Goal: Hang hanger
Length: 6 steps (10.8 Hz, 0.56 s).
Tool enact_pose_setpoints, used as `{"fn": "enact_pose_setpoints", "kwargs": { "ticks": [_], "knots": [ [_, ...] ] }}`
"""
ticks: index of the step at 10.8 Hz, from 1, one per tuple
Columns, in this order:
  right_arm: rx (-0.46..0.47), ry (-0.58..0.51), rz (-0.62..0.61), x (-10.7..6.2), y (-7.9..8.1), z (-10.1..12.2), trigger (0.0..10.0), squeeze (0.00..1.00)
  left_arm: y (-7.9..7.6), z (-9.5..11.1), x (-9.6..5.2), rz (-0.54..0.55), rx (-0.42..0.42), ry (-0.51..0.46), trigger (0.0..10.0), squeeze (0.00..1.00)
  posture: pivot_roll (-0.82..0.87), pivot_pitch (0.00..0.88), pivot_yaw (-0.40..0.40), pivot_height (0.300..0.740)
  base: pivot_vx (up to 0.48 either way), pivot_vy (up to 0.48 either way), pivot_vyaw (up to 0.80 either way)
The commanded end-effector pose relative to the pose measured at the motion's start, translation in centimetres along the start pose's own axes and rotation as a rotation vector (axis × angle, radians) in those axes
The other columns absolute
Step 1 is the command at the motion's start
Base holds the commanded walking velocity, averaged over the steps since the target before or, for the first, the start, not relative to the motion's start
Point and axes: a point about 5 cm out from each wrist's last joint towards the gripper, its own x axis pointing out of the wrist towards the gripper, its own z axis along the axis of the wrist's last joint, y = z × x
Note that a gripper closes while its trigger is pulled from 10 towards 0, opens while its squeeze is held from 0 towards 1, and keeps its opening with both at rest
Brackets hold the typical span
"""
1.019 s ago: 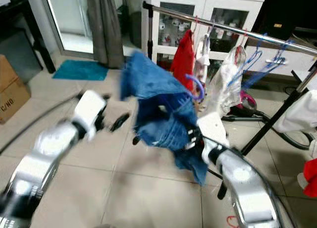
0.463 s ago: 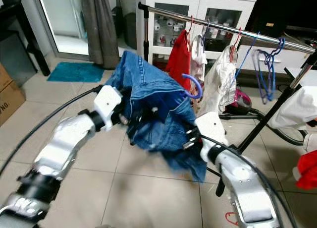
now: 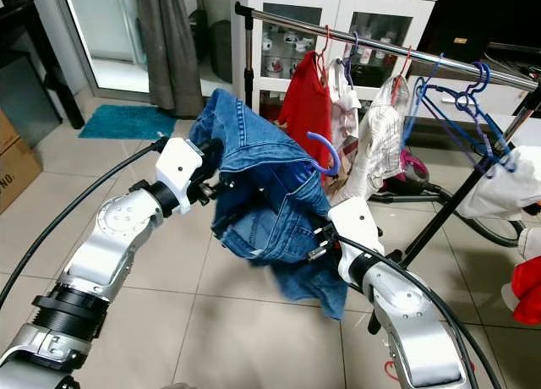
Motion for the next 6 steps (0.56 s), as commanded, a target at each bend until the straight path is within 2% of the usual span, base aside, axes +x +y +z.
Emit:
{"fn": "enact_pose_setpoints", "kwargs": {
  "ticks": [1, 6],
  "knots": [
    [-0.024, -0.06, -0.029, -0.1, -0.4, 1.2, 10.0, 0.0, 0.3, 0.3, -0.1, 0.011, 0.027, -0.001, 0.0, 0.0, 0.01, 0.0, -0.029, 0.74, 0.0, 0.0, 0.0],
    [-0.027, -0.06, -0.032, -0.1, -0.5, 1.1, 10.0, 0.0, 1.6, 0.4, -0.5, 0.041, 0.047, 0.017, 0.0, 0.0, 0.02, 0.0, -0.03, 0.74, 0.0, 0.0, 0.0]
  ]
}}
